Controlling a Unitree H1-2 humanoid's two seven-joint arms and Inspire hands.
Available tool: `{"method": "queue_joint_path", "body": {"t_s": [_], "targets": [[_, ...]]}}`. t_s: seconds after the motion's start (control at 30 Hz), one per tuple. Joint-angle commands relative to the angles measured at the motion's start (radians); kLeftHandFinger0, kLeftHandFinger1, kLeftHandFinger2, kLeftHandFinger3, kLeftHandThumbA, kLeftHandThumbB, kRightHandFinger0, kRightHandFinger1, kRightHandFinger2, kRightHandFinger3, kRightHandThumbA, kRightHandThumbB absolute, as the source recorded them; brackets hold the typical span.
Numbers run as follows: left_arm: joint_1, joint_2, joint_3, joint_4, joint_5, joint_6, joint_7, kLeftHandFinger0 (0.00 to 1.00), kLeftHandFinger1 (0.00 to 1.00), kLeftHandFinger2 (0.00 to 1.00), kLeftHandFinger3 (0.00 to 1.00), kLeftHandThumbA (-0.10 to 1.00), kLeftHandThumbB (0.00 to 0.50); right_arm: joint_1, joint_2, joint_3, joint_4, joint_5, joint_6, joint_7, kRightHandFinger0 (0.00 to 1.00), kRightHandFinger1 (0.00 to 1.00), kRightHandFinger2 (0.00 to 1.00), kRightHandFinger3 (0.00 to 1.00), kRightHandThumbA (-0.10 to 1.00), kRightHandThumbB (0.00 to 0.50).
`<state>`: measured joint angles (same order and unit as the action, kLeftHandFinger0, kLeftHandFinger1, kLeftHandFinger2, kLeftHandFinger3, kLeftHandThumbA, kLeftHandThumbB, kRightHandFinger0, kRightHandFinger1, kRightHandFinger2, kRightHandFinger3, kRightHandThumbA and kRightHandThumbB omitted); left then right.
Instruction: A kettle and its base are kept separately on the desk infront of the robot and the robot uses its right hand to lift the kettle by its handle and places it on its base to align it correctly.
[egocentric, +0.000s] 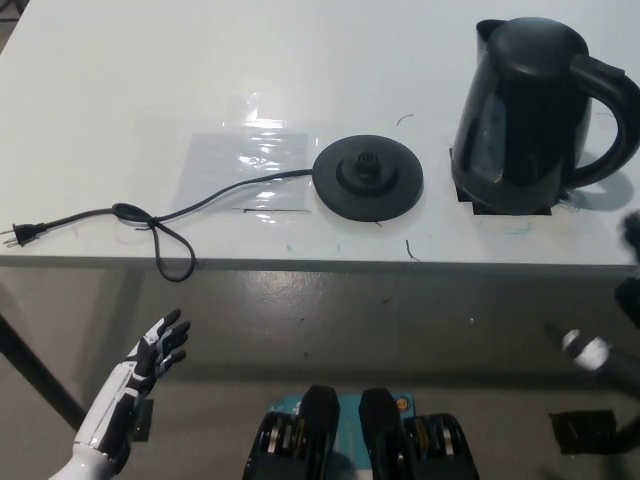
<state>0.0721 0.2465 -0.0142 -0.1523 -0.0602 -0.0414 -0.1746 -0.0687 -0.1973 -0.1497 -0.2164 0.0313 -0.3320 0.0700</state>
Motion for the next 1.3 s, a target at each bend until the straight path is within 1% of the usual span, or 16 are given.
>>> {"method": "queue_joint_path", "body": {"t_s": [0.0, 0.13, 0.17, 0.3, 0.37, 0.53, 0.57, 0.67, 0.73, 0.8, 0.83, 1.0, 1.07, 1.1, 1.13, 1.27], "targets": [[0.002, 0.009, -0.005, -0.033, -0.013, -0.042, -0.025, 1.00, 1.00, 1.00, 1.00, 1.00, 0.152, -0.116, -0.071, -0.070, -0.072, 0.063, 0.117, -0.033, 1.00, 1.00, 1.00, 1.00, 1.00, 0.378], [0.009, 0.007, -0.002, -0.032, -0.019, -0.042, -0.029, 1.00, 1.00, 1.00, 1.00, 1.00, 0.160, -0.221, -0.110, -0.103, 0.001, 0.108, 0.170, -0.031, 1.00, 1.00, 1.00, 1.00, 1.00, 0.408], [0.015, 0.006, -0.001, -0.034, -0.014, -0.044, -0.027, 1.00, 1.00, 1.00, 1.00, 1.00, 0.149, -0.256, -0.119, -0.110, 0.029, 0.122, 0.182, -0.028, 1.00, 1.00, 1.00, 1.00, 1.00, 0.406], [0.014, 0.004, 0.000, -0.034, -0.012, -0.043, -0.028, 1.00, 1.00, 1.00, 1.00, 1.00, 0.146, -0.328, -0.136, -0.123, 0.092, 0.129, 0.205, -0.023, 1.00, 1.00, 1.00, 1.00, 1.00, 0.417], [0.010, 0.003, 0.000, -0.029, -0.009, -0.047, -0.026, 1.00, 1.00, 1.00, 1.00, 1.00, 0.151, -0.376, -0.149, -0.125, 0.137, 0.144, 0.218, -0.013, 1.00, 1.00, 1.00, 1.00, 1.00, 0.412], [0.011, 0.003, 0.000, -0.028, -0.012, -0.044, -0.028, 1.00, 1.00, 1.00, 1.00, 1.00, 0.140, -0.465, -0.168, -0.118, 0.240, 0.175, 0.260, 0.008, 1.00, 1.00, 1.00, 1.00, 1.00, 0.431], [0.011, 0.003, 0.000, -0.029, -0.012, -0.045, -0.028, 1.00, 1.00, 1.00, 1.00, 1.00, 0.138, -0.482, -0.169, -0.114, 0.268, 0.177, 0.257, 0.013, 1.00, 1.00, 1.00, 1.00, 1.00, 0.422], [0.010, 0.005, -0.001, -0.024, -0.010, -0.047, -0.030, 1.00, 1.00, 1.00, 1.00, 1.00, 0.144, -0.529, -0.175, -0.097, 0.337, 0.176, 0.272, 0.030, 1.00, 1.00, 1.00, 1.00, 1.00, 0.449], [0.006, 0.004, 0.000, -0.027, -0.006, -0.044, -0.029, 1.00, 1.00, 1.00, 1.00, 1.00, 0.138, -0.553, -0.175, -0.092, 0.366, 0.196, 0.284, 0.050, 1.00, 1.00, 1.00, 1.00, 1.00, 0.400], [0.005, 0.003, 0.000, -0.027, -0.008, -0.041, -0.029, 1.00, 1.00, 1.00, 1.00, 1.00, 0.130, -0.569, -0.173, -0.088, 0.395, 0.205, 0.283, 0.058, 1.00, 1.00, 1.00, 1.00, 1.00, 0.380], [0.006, 0.001, 0.002, -0.029, -0.015, -0.041, -0.030, 1.00, 1.00, 1.00, 1.00, 0.99, 0.135, -0.585, -0.164, -0.088, 0.425, 0.220, 0.288, 0.065, 1.00, 1.00, 1.00, 1.00, 1.00, 0.353], [0.003, 0.004, 0.004, -0.026, -0.012, -0.046, -0.031, 1.00, 1.00, 1.00, 1.00, 0.99, 0.133, -0.629, -0.157, -0.078, 0.540, 0.218, 0.256, 0.084, 1.00, 1.00, 1.00, 1.00, 1.00, 0.365], [0.003, 0.004, 0.005, -0.029, -0.014, -0.042, -0.032, 1.00, 1.00, 1.00, 1.00, 0.99, 0.137, -0.657, -0.161, -0.071, 0.628, 0.212, 0.232, 0.099, 1.00, 1.00, 1.00, 1.00, 1.00, 0.348], [0.003, 0.005, 0.004, -0.030, -0.016, -0.038, -0.033, 1.00, 1.00, 1.00, 1.00, 0.99, 0.138, -0.661, -0.161, -0.068, 0.636, 0.208, 0.235, 0.096, 1.00, 1.00, 1.00, 1.00, 1.00, 0.349], [0.002, 0.005, 0.004, -0.032, -0.014, -0.036, -0.032, 1.00, 1.00, 1.00, 1.00, 1.00, 0.141, -0.669, -0.161, -0.068, 0.660, 0.209, 0.228, 0.101, 1.00, 1.00, 1.00, 1.00, 1.00, 0.325], [-0.001, 0.006, 0.004, -0.026, -0.013, -0.046, -0.033, 1.00, 1.00, 1.00, 1.00, 1.00, 0.138, -0.692, -0.161, -0.057, 0.741, 0.188, 0.223, 0.093, 1.00, 1.00, 1.00, 1.00, 1.00, 0.317]]}}
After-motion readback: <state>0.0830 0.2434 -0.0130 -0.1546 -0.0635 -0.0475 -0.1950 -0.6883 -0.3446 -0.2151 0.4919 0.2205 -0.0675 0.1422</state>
